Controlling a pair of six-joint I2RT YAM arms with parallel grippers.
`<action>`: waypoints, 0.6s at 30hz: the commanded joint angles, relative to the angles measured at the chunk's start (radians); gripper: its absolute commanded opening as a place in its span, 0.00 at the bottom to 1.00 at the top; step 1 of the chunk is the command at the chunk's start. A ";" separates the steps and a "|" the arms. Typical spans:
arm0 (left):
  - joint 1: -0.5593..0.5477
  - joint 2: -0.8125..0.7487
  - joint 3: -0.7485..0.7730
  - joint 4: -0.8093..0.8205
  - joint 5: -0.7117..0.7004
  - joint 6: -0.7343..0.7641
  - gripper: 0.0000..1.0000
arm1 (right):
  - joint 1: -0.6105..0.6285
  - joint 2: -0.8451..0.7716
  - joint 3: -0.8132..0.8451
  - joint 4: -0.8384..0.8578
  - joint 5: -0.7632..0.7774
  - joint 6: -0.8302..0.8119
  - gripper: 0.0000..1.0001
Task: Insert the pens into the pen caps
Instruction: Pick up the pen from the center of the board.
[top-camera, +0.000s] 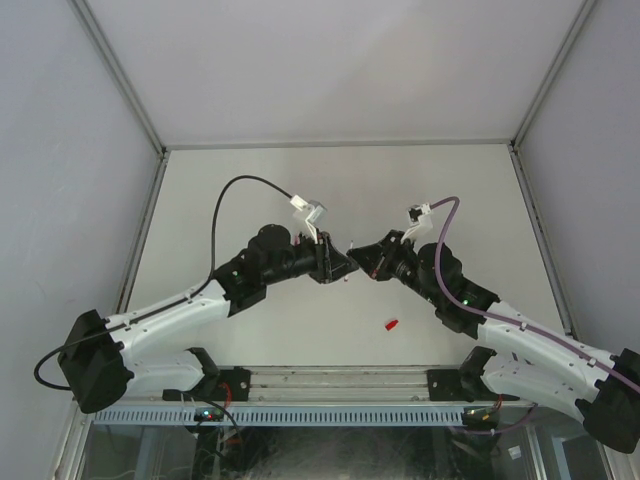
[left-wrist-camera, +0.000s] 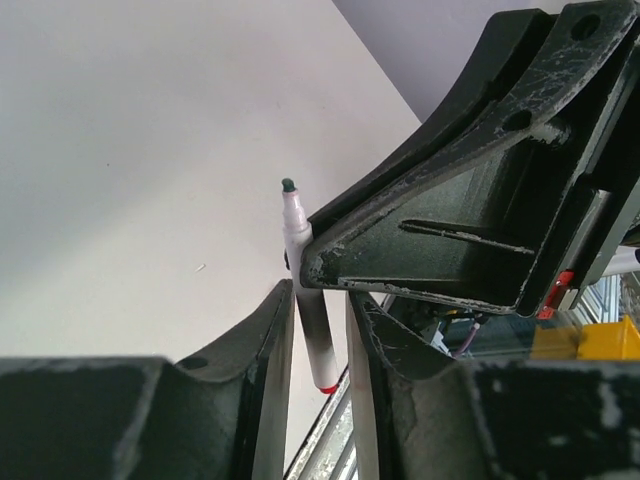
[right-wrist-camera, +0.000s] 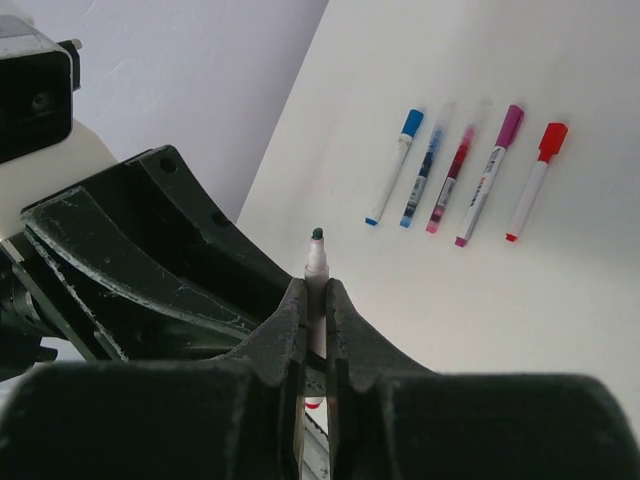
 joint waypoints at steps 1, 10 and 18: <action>-0.004 -0.007 0.040 0.037 0.015 0.001 0.34 | 0.008 -0.023 0.007 0.046 0.023 0.006 0.00; -0.021 -0.002 0.026 0.026 0.022 0.005 0.35 | 0.009 -0.050 0.008 0.034 0.053 -0.001 0.00; -0.022 -0.015 0.026 0.027 0.003 0.006 0.08 | 0.008 -0.041 0.009 0.037 0.037 -0.001 0.00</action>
